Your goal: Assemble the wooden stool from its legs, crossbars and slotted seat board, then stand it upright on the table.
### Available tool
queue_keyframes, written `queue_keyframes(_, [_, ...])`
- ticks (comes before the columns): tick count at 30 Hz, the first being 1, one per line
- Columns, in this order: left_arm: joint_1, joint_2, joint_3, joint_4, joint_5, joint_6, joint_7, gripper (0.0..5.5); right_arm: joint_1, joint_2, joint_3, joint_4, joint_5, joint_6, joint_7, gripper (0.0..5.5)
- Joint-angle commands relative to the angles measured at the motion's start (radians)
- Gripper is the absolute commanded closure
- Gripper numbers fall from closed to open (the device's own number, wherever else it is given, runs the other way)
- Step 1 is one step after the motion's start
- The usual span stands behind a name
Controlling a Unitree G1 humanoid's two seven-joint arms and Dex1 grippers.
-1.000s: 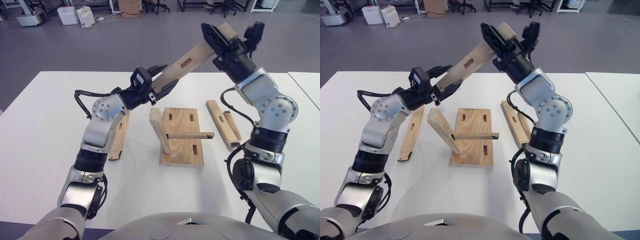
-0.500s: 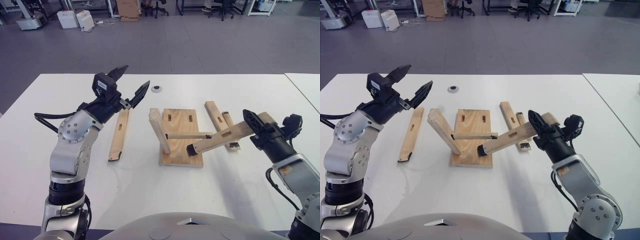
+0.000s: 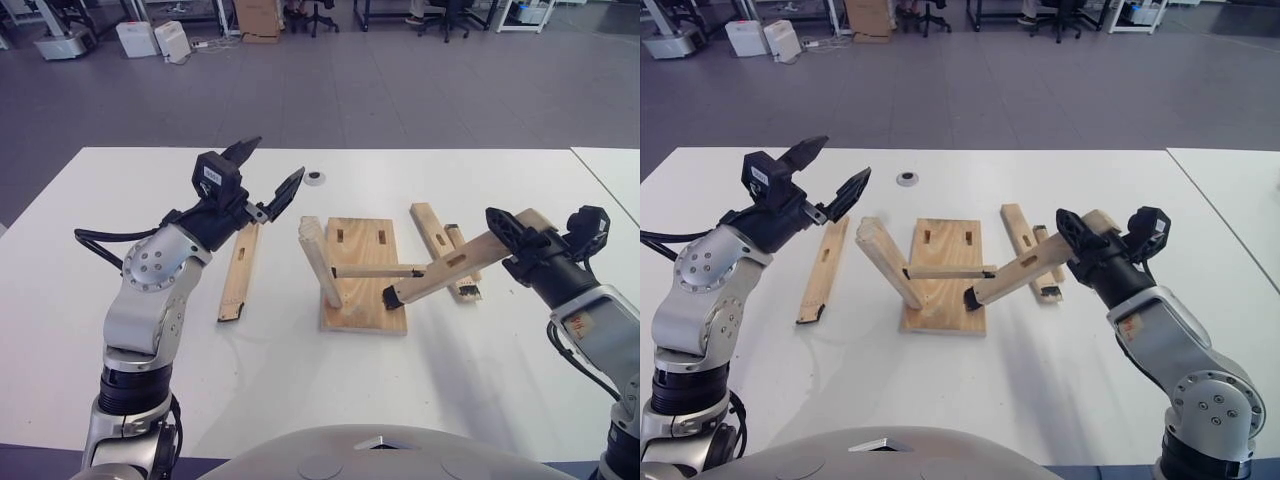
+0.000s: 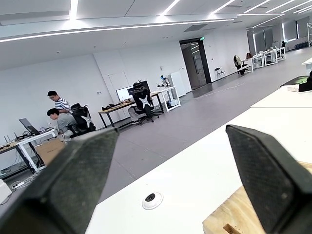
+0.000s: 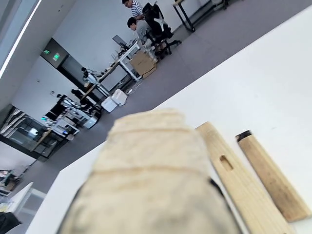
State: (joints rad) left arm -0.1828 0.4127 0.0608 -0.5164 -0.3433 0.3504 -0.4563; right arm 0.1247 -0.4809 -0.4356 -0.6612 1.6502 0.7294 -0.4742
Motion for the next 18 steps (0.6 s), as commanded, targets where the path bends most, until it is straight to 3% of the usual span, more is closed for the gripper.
queue_keyframes(1, [0.009, -0.008, -0.017, -0.017, 0.011, 0.012, 0.015, 1.45, 0.062, -0.014, 0.04, 0.024, -0.028, -0.011, -0.017, 4.5])
queue_keyframes(12, [0.012, -0.012, -0.029, -0.023, 0.02, 0.009, 0.026, 1.45, 0.012, -0.188, 0.073, 0.017, -0.228, -0.006, 0.006, 4.47])
queue_keyframes(18, [-0.022, -0.044, -0.084, -0.067, 0.006, 0.038, 0.049, 1.45, -0.053, -0.24, 0.195, -0.068, -0.529, -0.028, 0.107, 4.47])
